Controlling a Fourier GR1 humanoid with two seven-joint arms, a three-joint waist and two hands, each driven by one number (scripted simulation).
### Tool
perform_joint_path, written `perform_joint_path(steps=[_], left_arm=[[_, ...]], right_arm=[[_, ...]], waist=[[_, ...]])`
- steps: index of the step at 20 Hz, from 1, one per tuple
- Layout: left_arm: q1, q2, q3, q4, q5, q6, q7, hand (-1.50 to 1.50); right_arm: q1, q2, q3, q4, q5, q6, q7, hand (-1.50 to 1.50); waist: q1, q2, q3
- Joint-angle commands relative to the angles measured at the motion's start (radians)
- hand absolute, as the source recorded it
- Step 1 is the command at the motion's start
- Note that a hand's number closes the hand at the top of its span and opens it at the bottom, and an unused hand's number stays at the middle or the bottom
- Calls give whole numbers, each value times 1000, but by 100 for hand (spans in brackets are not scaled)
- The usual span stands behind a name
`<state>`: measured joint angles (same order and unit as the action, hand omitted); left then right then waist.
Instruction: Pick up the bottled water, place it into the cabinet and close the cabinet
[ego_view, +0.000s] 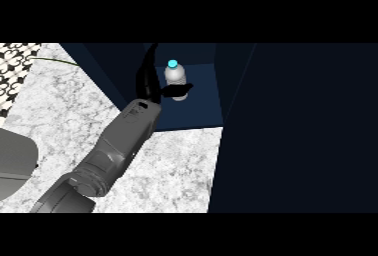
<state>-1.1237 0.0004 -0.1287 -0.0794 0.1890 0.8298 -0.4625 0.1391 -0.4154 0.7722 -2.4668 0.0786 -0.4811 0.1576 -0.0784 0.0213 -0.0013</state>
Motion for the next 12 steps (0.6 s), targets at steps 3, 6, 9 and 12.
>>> perform_joint_path(steps=[3,6,9,12], left_arm=[[23,22,24,-9,9,-5,-41,-150],[57,14,46,-42,24,-66,-108,-150],[79,0,76,-119,58,-153,-199,-150],[69,0,106,-162,92,-271,-233,150]], right_arm=[[17,-29,0,-61,-7,26,1,-150],[31,-30,20,-72,4,16,3,-150],[11,-24,16,-87,11,11,22,-150],[29,-40,46,-113,36,3,61,-150]], waist=[[4,5,0],[3,3,-1],[8,0,-2],[14,-10,-2]])
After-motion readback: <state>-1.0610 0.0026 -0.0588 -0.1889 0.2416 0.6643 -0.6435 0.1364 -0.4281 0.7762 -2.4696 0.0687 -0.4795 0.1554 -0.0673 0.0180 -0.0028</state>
